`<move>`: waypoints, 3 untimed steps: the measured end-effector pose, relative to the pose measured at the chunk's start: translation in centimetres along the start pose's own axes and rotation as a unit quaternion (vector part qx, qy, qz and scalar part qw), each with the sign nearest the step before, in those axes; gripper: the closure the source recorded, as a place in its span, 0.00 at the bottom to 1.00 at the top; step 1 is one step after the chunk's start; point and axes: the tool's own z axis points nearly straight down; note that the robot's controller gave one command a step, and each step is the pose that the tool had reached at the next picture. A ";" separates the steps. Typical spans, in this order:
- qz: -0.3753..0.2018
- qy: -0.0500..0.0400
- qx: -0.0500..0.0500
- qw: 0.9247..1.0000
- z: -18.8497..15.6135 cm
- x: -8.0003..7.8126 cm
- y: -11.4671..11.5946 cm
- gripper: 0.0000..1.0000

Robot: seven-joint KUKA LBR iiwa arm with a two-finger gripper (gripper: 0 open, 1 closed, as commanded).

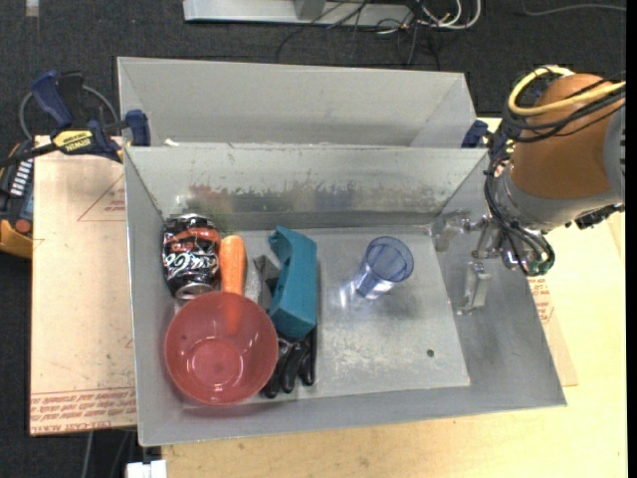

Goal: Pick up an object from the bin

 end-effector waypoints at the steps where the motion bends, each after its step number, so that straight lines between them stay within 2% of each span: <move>1: -0.002 -0.004 0.000 1.000 -0.5 -0.2 0.1 0.00; 2: -0.134 -0.007 0.001 0.991 7.2 -2.5 4.8 0.00; 3: -0.208 -0.006 0.001 0.978 4.4 -4.1 8.7 0.00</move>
Offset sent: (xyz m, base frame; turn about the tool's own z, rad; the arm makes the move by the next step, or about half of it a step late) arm 0.0302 0.0677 -0.1060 -0.3760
